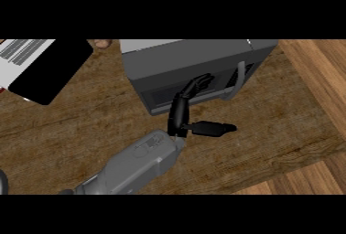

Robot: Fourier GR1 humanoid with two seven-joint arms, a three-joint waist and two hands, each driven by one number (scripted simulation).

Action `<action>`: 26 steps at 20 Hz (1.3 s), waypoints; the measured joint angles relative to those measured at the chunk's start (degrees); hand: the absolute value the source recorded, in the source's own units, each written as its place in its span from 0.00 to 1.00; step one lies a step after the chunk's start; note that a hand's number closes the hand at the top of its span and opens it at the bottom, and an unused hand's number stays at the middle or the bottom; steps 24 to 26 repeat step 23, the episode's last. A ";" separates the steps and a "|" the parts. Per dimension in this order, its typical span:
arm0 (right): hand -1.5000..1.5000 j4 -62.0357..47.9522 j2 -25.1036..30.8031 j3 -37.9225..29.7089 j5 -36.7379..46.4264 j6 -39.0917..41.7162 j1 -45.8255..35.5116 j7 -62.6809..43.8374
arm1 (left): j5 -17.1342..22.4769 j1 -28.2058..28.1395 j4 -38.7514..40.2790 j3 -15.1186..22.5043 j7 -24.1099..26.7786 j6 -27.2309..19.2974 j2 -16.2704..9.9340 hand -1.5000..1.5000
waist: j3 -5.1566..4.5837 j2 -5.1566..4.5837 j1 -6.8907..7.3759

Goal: Pick up the milk, place it into the microwave and close the microwave

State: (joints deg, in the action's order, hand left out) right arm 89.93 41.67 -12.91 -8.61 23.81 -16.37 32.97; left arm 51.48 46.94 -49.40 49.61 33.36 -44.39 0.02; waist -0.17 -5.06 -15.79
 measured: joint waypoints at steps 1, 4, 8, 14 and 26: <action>1.00 -0.20 0.06 0.05 0.06 0.03 -0.27 -0.01 | 0.37 0.02 0.01 -0.01 0.35 -0.03 -0.01 0.00 | 0.01 -0.06 -0.09; 1.00 -0.84 0.28 0.21 0.38 0.06 -1.00 -0.09 | 1.18 0.20 0.25 0.17 1.42 -0.01 0.00 0.00 | 0.05 -0.21 -0.20; 0.00 -4.02 -4.62 1.87 -6.60 3.30 -0.81 -1.14 | 2.16 0.97 0.23 0.93 1.97 0.29 0.00 0.00 | 0.29 -0.70 0.44; 0.00 -7.91 -6.39 2.61 -12.67 7.14 -1.81 -3.40 | 3.56 1.33 0.70 1.33 3.60 0.68 0.00 0.00 | 0.25 -0.90 0.47; 0.00 -12.52 -5.32 1.94 -18.03 10.40 -4.37 -6.55 | 5.68 1.51 1.38 1.62 5.91 1.10 0.01 0.00 | 0.27 -0.95 0.25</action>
